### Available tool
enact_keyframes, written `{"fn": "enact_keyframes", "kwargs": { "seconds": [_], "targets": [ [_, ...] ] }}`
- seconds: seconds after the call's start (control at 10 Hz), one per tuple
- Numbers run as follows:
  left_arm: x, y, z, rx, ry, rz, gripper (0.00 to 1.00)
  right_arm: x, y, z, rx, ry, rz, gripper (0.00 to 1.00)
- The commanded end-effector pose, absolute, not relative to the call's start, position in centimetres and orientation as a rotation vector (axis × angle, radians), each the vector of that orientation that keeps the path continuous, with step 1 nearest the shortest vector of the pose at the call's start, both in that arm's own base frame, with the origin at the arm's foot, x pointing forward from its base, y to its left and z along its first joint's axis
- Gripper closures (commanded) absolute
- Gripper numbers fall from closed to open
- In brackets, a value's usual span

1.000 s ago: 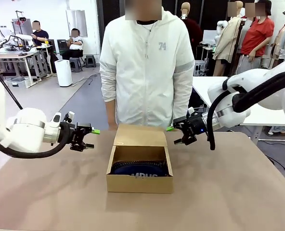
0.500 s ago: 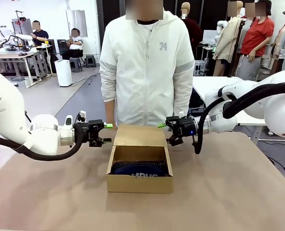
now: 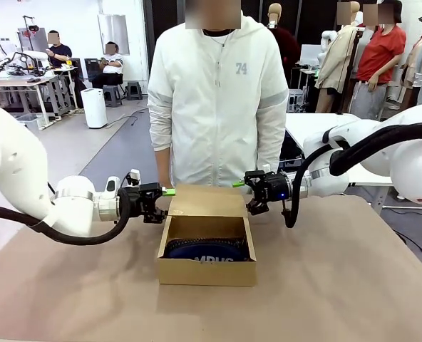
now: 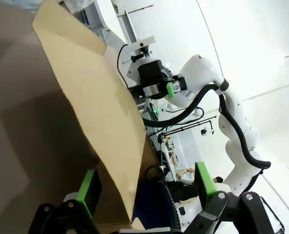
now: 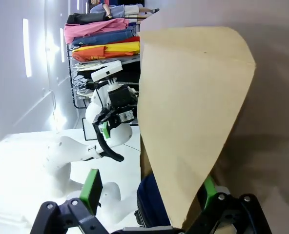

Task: Pack the items into the box.
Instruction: Close the Mailer Box.

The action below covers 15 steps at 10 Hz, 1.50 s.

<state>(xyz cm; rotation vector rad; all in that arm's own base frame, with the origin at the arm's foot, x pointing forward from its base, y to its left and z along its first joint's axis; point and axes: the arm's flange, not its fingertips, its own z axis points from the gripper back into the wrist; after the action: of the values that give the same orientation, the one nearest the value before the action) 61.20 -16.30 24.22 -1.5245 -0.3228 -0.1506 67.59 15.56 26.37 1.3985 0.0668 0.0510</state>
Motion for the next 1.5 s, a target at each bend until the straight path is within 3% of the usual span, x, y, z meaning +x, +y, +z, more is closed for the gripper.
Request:
{"fn": "enact_keyframes", "kwargs": {
  "seconds": [0.0, 0.3, 0.4, 0.5, 1.3, 1.4],
  "targets": [
    [62.4, -16.7, 24.3, -1.516, -0.277, -0.169, 0.0, 67.5, 15.9, 27.1, 1.441, 0.036, 0.076, 0.0],
    [62.6, -17.3, 24.5, -1.526, -0.294, -0.194, 0.0, 67.4, 16.0, 27.0, 1.438, 0.06, 0.093, 0.0],
    [62.4, -17.3, 24.6, -1.518, -0.292, -0.189, 0.15, 67.1, 16.1, 27.1, 1.427, 0.07, 0.12, 0.09],
    [62.3, -17.3, 24.5, -1.527, -0.295, -0.196, 0.35, 67.1, 16.1, 27.1, 1.429, 0.068, 0.116, 0.27],
    [61.7, -17.6, 25.4, -1.509, -0.307, -0.217, 0.35, 67.1, 16.1, 26.7, 1.407, 0.058, 0.145, 0.27],
    [61.7, -17.7, 25.7, -1.509, -0.323, -0.235, 0.54, 67.0, 16.1, 26.7, 1.405, 0.047, 0.155, 0.47]
  ]
}}
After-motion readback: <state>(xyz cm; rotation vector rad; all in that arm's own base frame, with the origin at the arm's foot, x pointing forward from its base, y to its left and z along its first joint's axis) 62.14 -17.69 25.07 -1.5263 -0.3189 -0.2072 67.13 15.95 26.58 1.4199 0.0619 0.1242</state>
